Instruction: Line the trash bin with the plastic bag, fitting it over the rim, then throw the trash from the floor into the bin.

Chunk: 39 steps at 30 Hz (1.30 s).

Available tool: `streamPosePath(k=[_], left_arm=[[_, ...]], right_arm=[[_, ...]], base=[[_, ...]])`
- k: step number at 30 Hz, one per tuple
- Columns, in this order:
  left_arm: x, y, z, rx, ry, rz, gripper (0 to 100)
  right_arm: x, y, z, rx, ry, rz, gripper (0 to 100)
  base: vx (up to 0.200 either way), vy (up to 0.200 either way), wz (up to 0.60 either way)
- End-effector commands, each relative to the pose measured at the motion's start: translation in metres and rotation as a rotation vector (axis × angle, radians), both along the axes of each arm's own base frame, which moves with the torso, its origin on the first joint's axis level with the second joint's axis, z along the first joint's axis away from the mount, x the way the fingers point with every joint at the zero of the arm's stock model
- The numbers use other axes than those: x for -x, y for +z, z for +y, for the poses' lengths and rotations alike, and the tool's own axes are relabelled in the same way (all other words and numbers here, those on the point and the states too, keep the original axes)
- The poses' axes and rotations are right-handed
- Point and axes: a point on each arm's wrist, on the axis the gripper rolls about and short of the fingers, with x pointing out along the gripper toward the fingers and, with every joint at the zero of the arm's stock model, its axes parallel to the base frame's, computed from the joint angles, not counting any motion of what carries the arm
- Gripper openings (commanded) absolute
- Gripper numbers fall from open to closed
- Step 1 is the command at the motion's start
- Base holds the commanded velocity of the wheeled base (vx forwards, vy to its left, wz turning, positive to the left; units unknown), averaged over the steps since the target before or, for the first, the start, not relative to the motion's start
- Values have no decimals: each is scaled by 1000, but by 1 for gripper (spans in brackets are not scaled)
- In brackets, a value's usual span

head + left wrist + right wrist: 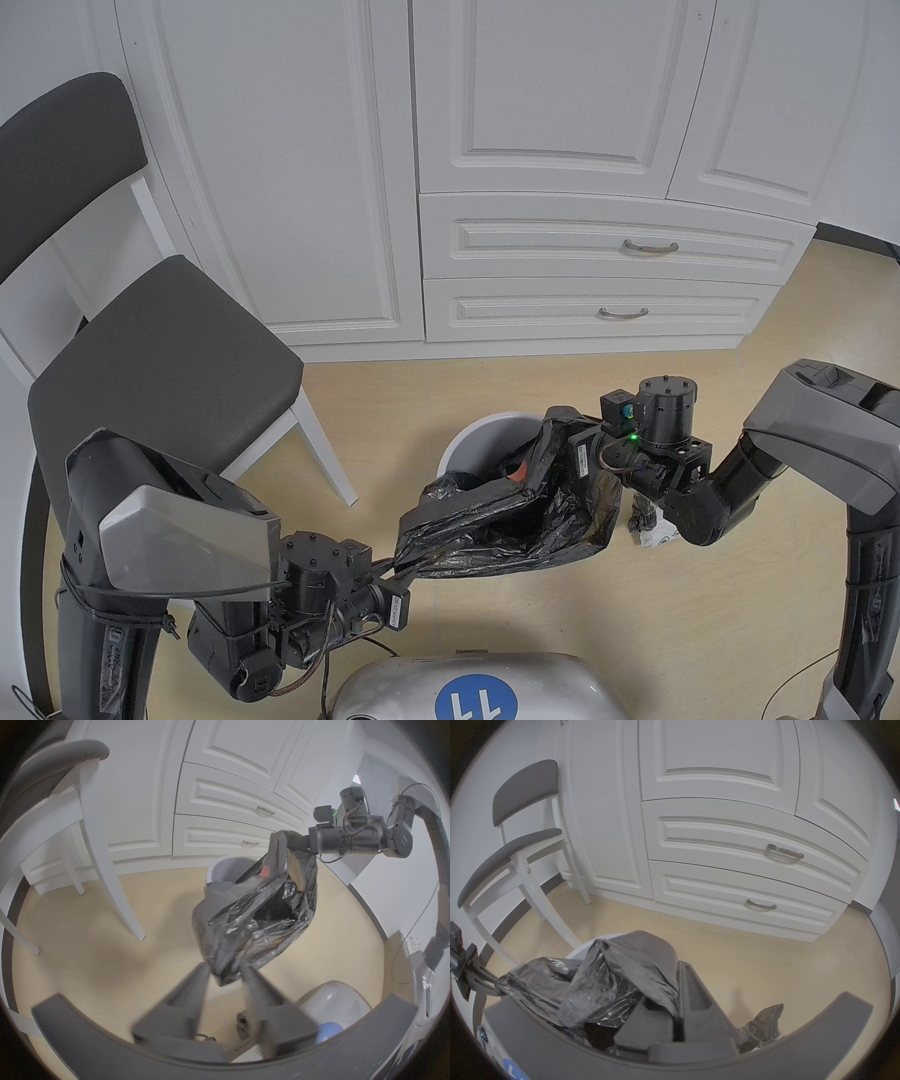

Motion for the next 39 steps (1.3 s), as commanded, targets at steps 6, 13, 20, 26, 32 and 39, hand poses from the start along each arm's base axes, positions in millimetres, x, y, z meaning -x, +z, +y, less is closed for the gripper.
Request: streamPosePath(k=[6,13,20,26,32,39], left_arm=[[14,46,-9,21,-96,-129,100],[-5,55,-22,-83,-156,-246,100],[-45,53,-58,-38,-209,-291,100],[-43,46,-65,-57,-244,-268,100],[-58,37,-69,-74,-226,-269,100],[-94,25,-65,-106,-175,-311,100]], right_arm=[[6,9,11,-7,31,-25,0],[5,15,10,-18,27,-44,0],[4,30,9,-55,14,-103,0],[5,40,8,-91,11,-121,0],[7,39,10,-95,25,-125,0],[9,36,7,-92,20,-122,0]], base=[[0,0,0],[0,0,0],[0,0,0],[0,0,0],[0,0,0],[0,0,0]])
